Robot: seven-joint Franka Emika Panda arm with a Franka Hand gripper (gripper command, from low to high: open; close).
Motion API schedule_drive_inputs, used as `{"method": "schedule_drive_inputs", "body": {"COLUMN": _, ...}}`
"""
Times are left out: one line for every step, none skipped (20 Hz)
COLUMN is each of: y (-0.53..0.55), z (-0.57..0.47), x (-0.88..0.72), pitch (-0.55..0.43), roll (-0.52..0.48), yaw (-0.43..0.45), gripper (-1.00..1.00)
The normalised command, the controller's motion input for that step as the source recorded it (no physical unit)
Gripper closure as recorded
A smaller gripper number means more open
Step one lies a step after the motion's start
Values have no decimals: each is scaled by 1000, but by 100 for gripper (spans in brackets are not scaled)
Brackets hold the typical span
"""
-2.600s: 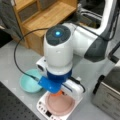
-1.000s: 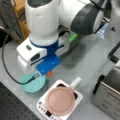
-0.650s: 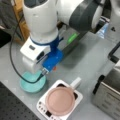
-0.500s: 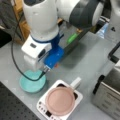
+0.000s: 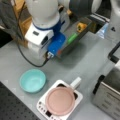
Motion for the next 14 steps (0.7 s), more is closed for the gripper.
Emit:
{"method": "schedule_drive_inputs", "body": {"y": -255, "z": -96, "x": -517, "pitch": -206, "roll": 150, "yaw": 43, "gripper": 100}}
{"method": "schedule_drive_inputs", "body": {"y": -235, "z": -97, "x": -498, "pitch": -208, "roll": 132, "yaw": 43, "gripper": 100}}
{"method": "schedule_drive_inputs", "body": {"y": -215, "z": -109, "x": -483, "pitch": -215, "roll": 121, "yaw": 39, "gripper": 100}}
{"method": "schedule_drive_inputs", "body": {"y": -143, "z": -115, "x": -410, "pitch": -239, "roll": 111, "yaw": 35, "gripper": 100}}
{"method": "schedule_drive_inputs", "body": {"y": -149, "z": -122, "x": -420, "pitch": -249, "roll": 108, "yaw": 37, "gripper": 100}}
{"method": "schedule_drive_inputs", "body": {"y": -146, "z": -136, "x": -423, "pitch": -263, "roll": 105, "yaw": 37, "gripper": 100}}
{"method": "schedule_drive_inputs", "body": {"y": -144, "z": -149, "x": -426, "pitch": -278, "roll": 104, "yaw": 43, "gripper": 100}}
{"method": "schedule_drive_inputs", "body": {"y": -153, "z": -167, "x": -437, "pitch": -303, "roll": 98, "yaw": 50, "gripper": 100}}
{"method": "schedule_drive_inputs", "body": {"y": -158, "z": -187, "x": -449, "pitch": -320, "roll": 91, "yaw": 56, "gripper": 100}}
{"method": "schedule_drive_inputs", "body": {"y": -152, "z": -197, "x": -450, "pitch": -325, "roll": 88, "yaw": 62, "gripper": 100}}
{"method": "schedule_drive_inputs", "body": {"y": -142, "z": -210, "x": -461, "pitch": -330, "roll": 86, "yaw": 69, "gripper": 100}}
{"method": "schedule_drive_inputs", "body": {"y": -138, "z": -235, "x": -486, "pitch": -329, "roll": 78, "yaw": 79, "gripper": 100}}
{"method": "schedule_drive_inputs", "body": {"y": -135, "z": -269, "x": -517, "pitch": -325, "roll": 65, "yaw": 87, "gripper": 100}}
{"method": "schedule_drive_inputs", "body": {"y": -137, "z": -311, "x": -557, "pitch": -327, "roll": 42, "yaw": 93, "gripper": 100}}
